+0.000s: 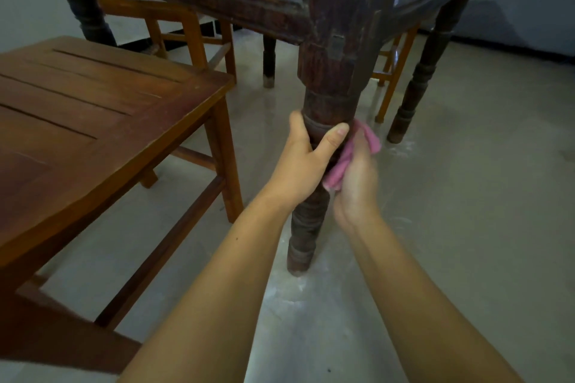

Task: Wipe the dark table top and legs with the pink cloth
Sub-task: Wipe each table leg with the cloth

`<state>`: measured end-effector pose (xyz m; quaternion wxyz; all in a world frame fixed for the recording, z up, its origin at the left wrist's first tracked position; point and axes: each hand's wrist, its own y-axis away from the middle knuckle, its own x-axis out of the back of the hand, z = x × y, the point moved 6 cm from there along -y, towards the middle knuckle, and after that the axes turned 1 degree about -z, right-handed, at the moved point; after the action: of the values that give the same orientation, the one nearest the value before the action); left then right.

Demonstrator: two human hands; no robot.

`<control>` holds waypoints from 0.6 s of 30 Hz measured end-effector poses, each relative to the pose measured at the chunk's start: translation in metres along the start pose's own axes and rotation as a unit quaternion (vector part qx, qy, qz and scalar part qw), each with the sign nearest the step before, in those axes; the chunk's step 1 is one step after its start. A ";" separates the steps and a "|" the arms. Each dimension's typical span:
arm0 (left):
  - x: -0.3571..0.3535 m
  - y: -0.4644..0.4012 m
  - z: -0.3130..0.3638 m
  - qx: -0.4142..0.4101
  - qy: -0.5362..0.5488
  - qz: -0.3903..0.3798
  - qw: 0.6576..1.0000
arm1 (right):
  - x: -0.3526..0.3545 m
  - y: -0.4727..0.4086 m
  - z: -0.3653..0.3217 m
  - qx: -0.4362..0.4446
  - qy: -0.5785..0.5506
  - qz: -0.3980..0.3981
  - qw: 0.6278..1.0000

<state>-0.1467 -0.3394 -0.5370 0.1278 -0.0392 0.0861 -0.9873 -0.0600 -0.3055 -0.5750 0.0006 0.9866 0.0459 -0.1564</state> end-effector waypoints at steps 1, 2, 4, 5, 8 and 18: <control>0.000 0.001 0.001 0.012 0.000 0.003 1.000 | -0.004 0.004 -0.006 0.004 0.013 0.006 1.000; 0.001 0.003 0.002 0.024 -0.006 0.007 1.000 | -0.005 0.009 -0.011 -0.003 0.040 0.011 0.999; 0.003 0.007 0.008 0.052 -0.017 0.010 0.998 | -0.002 0.019 -0.019 -0.030 0.096 0.007 0.995; 0.003 0.010 0.014 0.072 -0.021 0.009 0.997 | 0.002 0.023 -0.025 -0.054 0.125 0.003 0.991; 0.007 0.027 0.032 0.143 -0.077 0.017 0.987 | 0.011 0.043 -0.052 -0.137 0.205 -0.012 0.969; 0.097 0.138 0.185 0.295 -0.320 -0.007 0.900 | -0.059 0.118 -0.221 -0.127 0.368 -0.210 0.897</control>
<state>-0.1881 -0.5253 -0.3746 0.1472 -0.3140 -0.2548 -0.9026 -0.0369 -0.4245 -0.3484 0.0758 0.9327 0.2683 0.2287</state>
